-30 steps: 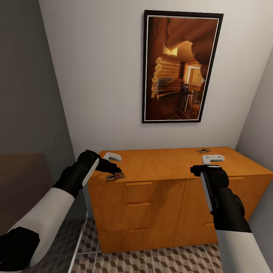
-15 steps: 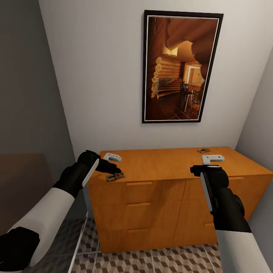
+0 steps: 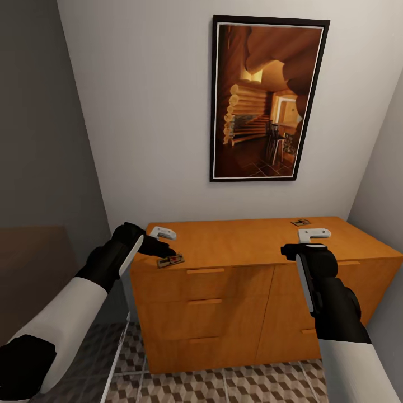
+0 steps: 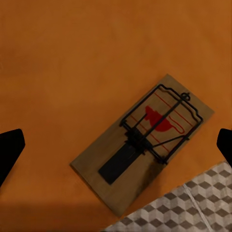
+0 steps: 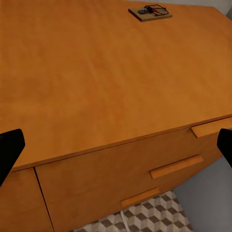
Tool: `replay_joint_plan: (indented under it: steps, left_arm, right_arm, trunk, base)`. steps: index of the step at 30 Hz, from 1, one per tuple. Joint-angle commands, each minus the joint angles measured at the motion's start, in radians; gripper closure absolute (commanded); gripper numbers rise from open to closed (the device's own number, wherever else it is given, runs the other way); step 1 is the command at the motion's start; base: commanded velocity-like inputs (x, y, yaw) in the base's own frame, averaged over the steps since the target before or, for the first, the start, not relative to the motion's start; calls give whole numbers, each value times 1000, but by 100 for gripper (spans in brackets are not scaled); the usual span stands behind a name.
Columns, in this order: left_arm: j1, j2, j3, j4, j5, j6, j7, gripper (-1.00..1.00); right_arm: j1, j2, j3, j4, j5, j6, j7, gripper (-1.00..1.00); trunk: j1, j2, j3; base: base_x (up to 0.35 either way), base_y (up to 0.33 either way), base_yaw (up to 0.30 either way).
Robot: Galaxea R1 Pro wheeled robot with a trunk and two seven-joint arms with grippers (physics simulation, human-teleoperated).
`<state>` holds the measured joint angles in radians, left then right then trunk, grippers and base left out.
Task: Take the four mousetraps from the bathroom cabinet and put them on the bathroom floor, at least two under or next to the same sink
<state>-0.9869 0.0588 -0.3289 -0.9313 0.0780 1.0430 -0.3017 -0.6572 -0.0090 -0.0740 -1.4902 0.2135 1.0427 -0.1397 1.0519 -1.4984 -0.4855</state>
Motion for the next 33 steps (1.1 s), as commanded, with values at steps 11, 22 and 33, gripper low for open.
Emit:
replay_joint_plan:
  steps: [11, 22, 33]
  left_arm:
    - [-1, 16, -1, 15, 8, 4, 4, -100]
    - [-1, 17, -1, 17, 8, 4, 4, -100]
    - [-1, 15, -2, 18, 9, 4, 4, -100]
  right_arm:
    - [-1, 0, 0, -1, 1, 5, -3, -100]
    - [-1, 0, 1, -1, 2, 5, -3, -100]
    - [-1, 0, 1, -1, 4, 5, -3, -100]
  trunk:
    - [0, -1, -1]
    - [0, -1, -1]
    - [0, -1, -1]
  base:
    - [0, 0, 0]
    - [0, 0, 0]
    - [0, 0, 0]
